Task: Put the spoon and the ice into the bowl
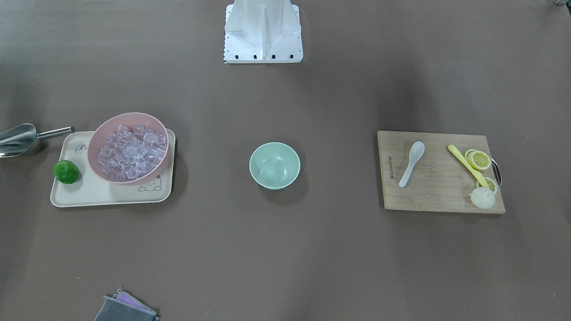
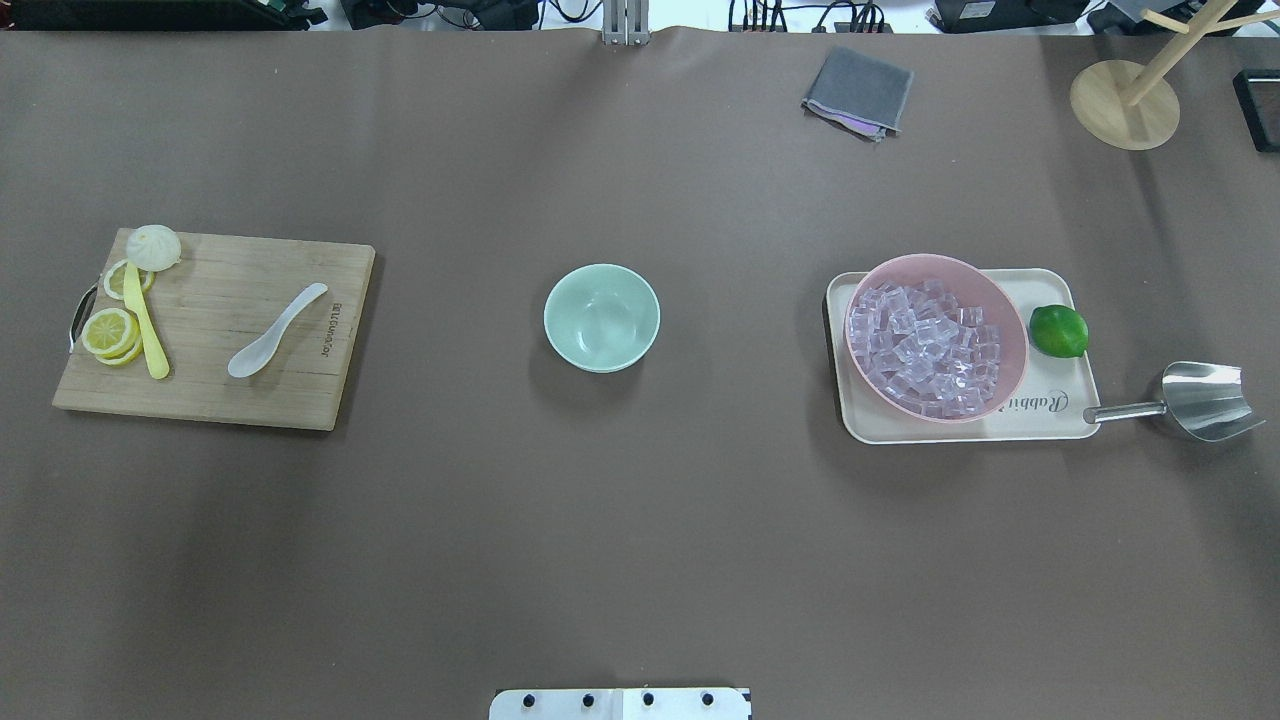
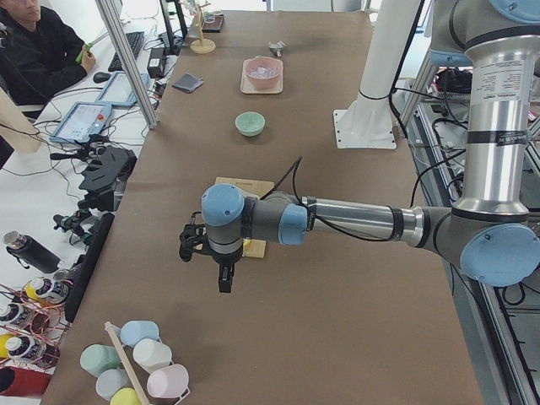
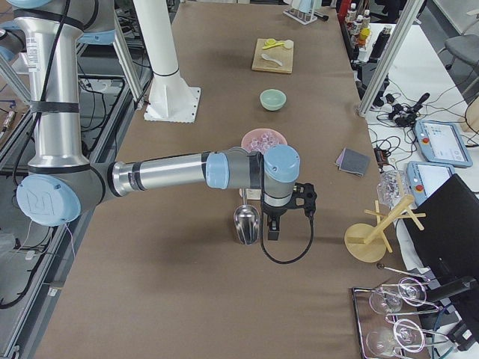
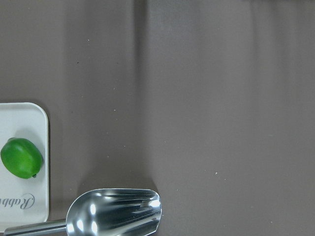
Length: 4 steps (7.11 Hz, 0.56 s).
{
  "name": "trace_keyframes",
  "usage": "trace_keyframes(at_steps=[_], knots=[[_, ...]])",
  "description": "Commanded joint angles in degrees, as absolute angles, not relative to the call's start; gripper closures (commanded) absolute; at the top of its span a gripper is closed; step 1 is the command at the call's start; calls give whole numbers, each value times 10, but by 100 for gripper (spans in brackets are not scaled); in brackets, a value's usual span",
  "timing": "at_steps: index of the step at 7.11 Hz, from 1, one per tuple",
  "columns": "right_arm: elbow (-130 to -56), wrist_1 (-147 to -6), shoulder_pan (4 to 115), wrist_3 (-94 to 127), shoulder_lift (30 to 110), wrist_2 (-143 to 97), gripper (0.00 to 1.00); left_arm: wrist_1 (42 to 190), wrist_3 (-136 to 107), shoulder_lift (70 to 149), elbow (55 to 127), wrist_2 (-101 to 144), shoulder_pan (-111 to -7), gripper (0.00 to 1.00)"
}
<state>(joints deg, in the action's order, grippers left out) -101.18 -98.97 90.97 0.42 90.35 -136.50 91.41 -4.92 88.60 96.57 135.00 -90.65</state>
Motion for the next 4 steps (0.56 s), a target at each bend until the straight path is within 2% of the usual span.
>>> trace_keyframes(at_steps=[1,4], knots=[[-1012,-991,910,4,904,-1366,0,914,-48,883,966,1350,-907,2],[-1021,-991,910,4,905,-1381,0,914,-49,882,970,1350,-907,2]])
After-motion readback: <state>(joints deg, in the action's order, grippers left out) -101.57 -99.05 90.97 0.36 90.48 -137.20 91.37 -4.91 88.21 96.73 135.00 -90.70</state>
